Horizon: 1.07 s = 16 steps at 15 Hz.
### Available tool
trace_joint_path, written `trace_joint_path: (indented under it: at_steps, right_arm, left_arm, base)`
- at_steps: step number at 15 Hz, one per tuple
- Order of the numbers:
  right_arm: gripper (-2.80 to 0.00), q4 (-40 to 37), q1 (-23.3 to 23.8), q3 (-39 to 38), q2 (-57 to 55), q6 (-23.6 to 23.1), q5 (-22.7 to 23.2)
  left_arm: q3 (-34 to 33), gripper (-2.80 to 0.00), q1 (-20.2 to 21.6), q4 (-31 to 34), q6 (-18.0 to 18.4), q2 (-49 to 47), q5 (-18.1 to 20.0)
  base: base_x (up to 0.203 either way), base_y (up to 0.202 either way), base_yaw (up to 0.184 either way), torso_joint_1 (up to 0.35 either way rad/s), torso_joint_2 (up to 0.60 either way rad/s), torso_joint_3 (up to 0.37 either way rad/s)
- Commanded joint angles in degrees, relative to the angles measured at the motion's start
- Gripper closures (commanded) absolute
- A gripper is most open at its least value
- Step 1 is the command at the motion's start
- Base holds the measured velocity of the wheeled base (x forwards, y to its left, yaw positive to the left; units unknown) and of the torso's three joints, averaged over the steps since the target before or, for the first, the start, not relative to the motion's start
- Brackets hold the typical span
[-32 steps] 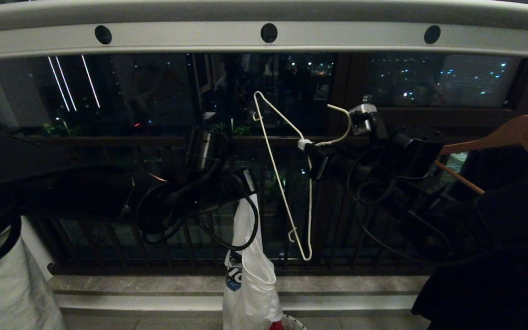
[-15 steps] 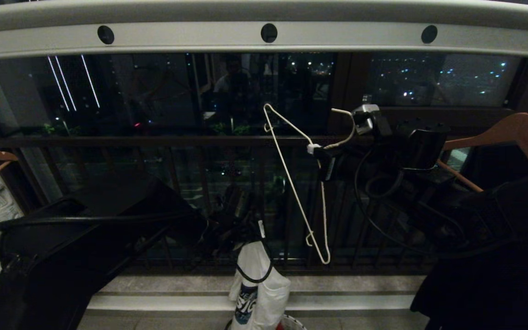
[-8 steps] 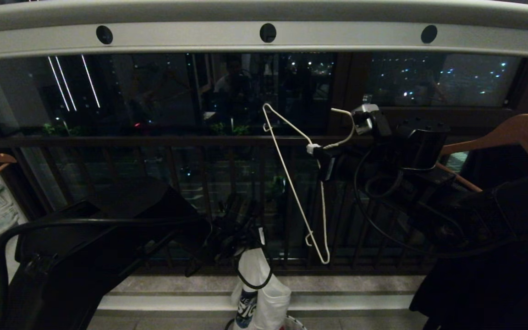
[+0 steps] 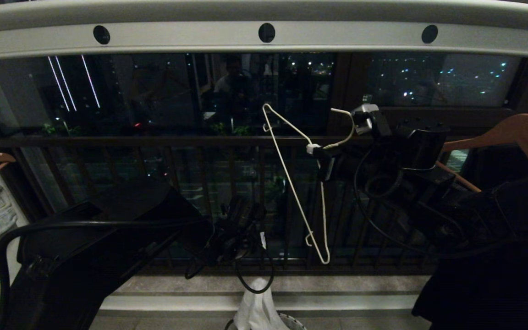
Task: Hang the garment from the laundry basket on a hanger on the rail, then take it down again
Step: Put clothes in the basket
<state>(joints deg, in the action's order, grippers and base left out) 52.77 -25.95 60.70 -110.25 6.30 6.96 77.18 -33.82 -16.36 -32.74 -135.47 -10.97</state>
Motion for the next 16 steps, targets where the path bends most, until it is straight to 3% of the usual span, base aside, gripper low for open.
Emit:
trace_joint_path:
  at_steps: [1, 5, 6, 11, 16]
  right_arm:
    - [0.00, 0.3, 0.0, 0.0, -0.1, 0.1, 0.1]
    - [0.00, 0.3, 0.0, -0.1, -0.1, 0.0, 0.1]
    - [0.00, 0.3, 0.0, 0.0, -0.1, 0.0, 0.1]
    - [0.00, 0.3, -0.1, -0.1, -0.3, -0.5, 0.1]
    - [0.00, 0.3, -0.2, -0.4, -0.7, -1.0, 0.1]
  left_arm:
    - [-0.1, -2.80, 0.0, -0.1, -0.2, 0.3, -0.1]
    - [-0.1, -2.80, 0.0, -0.1, -0.2, 0.7, -0.1]
    - [-0.1, 0.00, 0.0, -0.1, -0.2, 0.7, -0.1]
    - [-0.4, 0.00, -0.2, 0.4, -0.2, 2.4, 0.0]
    - [0.3, 0.00, -0.3, 7.8, 0.0, 7.9, 1.1]
  base:
    - [0.000, 0.000, 0.000, 0.000, 0.00, 0.000]
    - [0.000, 0.000, 0.000, 0.000, 0.00, 0.000]
    - [0.000, 0.000, 0.000, 0.000, 0.00, 0.000]
    - [0.000, 0.000, 0.000, 0.000, 0.00, 0.000]
    - [0.000, 0.000, 0.000, 0.000, 0.00, 0.000]
